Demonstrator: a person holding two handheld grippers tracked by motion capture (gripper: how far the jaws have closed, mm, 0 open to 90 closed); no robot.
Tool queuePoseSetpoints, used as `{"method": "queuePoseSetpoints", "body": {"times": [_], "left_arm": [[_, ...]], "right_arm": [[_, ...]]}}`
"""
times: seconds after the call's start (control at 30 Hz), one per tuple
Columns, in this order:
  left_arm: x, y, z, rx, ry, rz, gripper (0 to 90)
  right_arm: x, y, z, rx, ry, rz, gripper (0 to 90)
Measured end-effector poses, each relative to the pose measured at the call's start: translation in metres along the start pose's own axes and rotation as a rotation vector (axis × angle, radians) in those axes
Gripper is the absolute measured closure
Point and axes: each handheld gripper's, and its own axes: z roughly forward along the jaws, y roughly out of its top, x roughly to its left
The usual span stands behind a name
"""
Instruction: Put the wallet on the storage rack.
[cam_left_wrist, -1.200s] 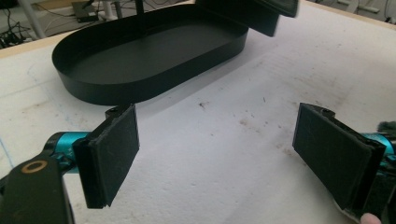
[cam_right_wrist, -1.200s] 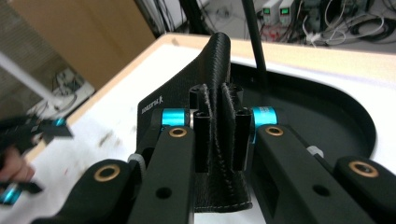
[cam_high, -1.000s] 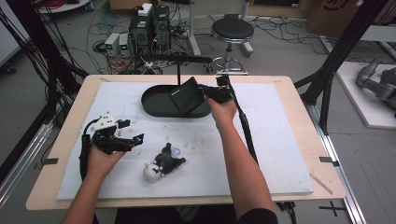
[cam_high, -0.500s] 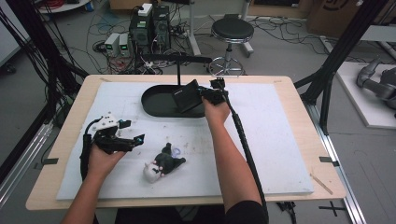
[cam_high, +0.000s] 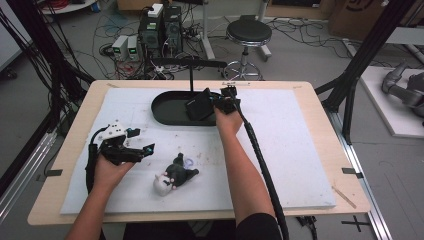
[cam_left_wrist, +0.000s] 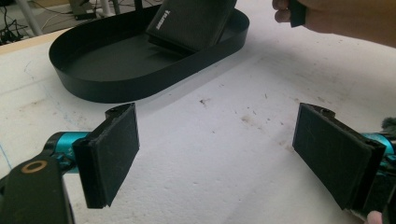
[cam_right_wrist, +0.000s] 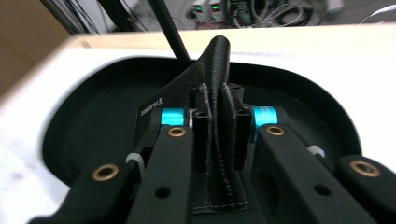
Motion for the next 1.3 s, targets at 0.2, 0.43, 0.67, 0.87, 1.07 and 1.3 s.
{"method": "queuePoseSetpoints", "body": {"times": [0.2, 0.43, 0.67, 0.87, 1.07, 1.3], "left_arm": [[0.0, 0.0, 0.0, -0.001, -0.003, 0.004, 14.6], [-0.002, 0.001, 0.001, 0.003, -0.003, 0.011, 14.6], [-0.004, 0.001, 0.0, 0.002, -0.005, 0.01, 14.6], [-0.007, 0.003, 0.001, 0.0, -0.013, 0.013, 14.6], [-0.009, 0.004, 0.0, -0.002, -0.011, 0.021, 14.6], [-0.011, 0.001, 0.003, 0.01, -0.011, 0.015, 14.6]], "right_arm": [[-0.001, 0.003, -0.008, 0.024, -0.076, -0.092, 49.9], [-0.008, 0.004, -0.031, 0.097, -0.103, -0.159, 40.5], [-0.008, 0.004, -0.068, 0.091, -0.088, -0.251, 37.7], [-0.027, -0.009, -0.119, 0.06, -0.039, -0.269, 29.6], [-0.043, -0.042, -0.164, 0.021, 0.017, -0.26, 21.9], [-0.064, -0.087, -0.192, -0.021, 0.057, -0.201, 19.4]]}}
